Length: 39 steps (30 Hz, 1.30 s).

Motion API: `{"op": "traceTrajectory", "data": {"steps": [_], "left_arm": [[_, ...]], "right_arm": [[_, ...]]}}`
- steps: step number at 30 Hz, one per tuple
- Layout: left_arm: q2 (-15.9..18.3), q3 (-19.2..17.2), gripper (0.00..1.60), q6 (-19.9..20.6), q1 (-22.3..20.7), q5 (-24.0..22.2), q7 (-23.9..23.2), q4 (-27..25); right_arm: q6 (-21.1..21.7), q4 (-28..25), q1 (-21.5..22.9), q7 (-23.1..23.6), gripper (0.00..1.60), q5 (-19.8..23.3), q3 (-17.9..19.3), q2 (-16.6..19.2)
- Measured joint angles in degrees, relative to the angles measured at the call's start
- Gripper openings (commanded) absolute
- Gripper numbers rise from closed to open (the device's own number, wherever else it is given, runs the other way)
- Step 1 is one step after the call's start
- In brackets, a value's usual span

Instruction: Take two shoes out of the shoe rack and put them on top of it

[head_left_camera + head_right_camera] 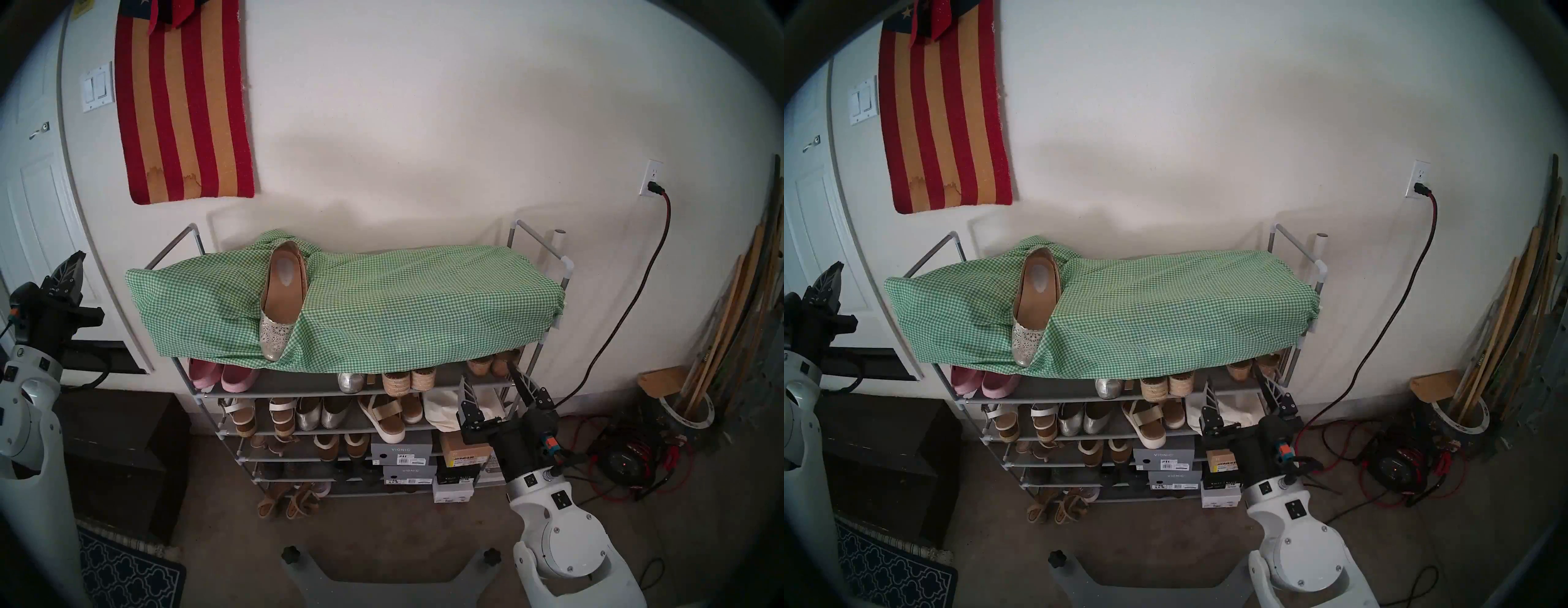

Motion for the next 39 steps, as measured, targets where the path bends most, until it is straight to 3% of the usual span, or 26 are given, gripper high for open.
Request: {"op": "traceTrajectory", "data": {"steps": [39], "left_arm": [[-0.1,-0.1,0.00,-0.1,0.0,-0.1,-0.6,0.0]], "right_arm": [[0.0,0.0,0.0,0.0,1.60,0.0,0.0,0.0]]}}
